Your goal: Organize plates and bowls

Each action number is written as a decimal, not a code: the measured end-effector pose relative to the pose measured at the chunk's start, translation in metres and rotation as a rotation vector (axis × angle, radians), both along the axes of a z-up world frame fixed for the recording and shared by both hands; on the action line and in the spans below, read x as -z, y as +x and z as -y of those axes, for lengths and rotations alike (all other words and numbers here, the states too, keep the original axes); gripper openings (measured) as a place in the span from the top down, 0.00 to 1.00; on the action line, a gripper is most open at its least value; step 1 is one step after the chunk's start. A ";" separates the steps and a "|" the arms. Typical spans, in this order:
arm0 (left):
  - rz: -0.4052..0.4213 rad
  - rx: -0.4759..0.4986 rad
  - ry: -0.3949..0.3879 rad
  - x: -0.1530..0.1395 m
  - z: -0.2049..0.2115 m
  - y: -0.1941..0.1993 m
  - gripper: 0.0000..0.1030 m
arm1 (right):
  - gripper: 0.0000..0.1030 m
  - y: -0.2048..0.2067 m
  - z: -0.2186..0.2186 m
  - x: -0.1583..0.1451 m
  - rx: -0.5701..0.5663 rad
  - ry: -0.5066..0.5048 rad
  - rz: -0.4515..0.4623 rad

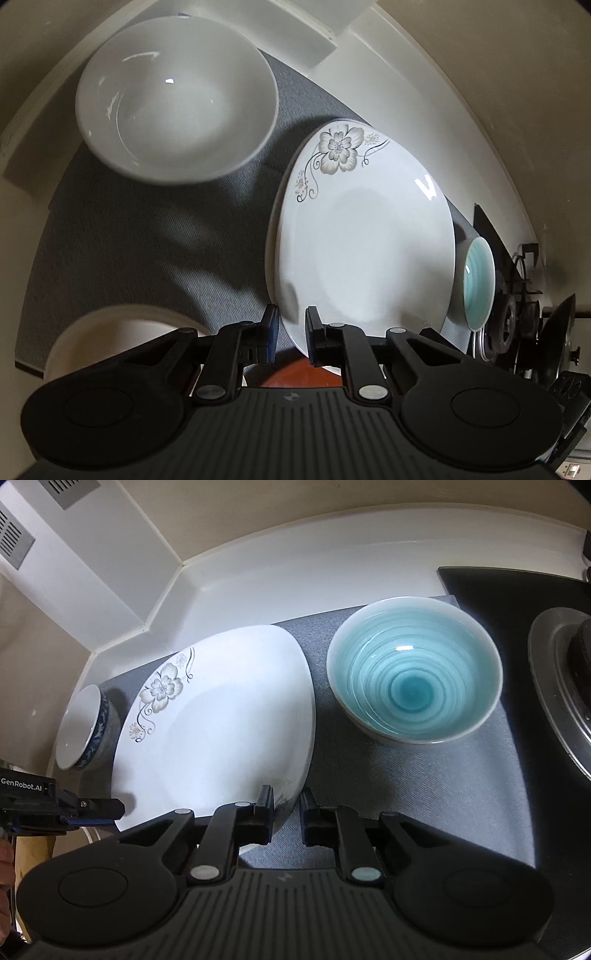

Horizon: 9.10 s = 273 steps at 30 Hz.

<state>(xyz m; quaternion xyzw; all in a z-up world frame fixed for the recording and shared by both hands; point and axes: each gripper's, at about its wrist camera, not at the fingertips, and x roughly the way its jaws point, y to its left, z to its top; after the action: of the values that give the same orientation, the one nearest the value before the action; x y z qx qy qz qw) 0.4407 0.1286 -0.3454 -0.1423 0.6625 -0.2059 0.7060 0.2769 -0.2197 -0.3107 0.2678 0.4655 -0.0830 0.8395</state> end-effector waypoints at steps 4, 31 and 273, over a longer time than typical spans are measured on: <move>0.018 0.007 0.008 -0.002 0.000 -0.001 0.84 | 0.82 0.003 -0.002 0.002 -0.010 -0.007 -0.001; 0.083 0.060 0.066 0.003 0.012 -0.004 0.82 | 0.80 -0.013 0.015 0.015 0.051 0.198 0.034; 0.143 -0.460 -0.012 -0.010 -0.154 0.005 0.90 | 0.86 0.143 -0.143 -0.005 -0.255 0.287 -0.117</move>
<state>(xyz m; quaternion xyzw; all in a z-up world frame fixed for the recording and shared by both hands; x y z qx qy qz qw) 0.4452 0.2827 -0.3352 -0.2790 0.5598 -0.0532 0.7784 0.4197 -0.0764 -0.3057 0.3182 0.5506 0.0760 0.7680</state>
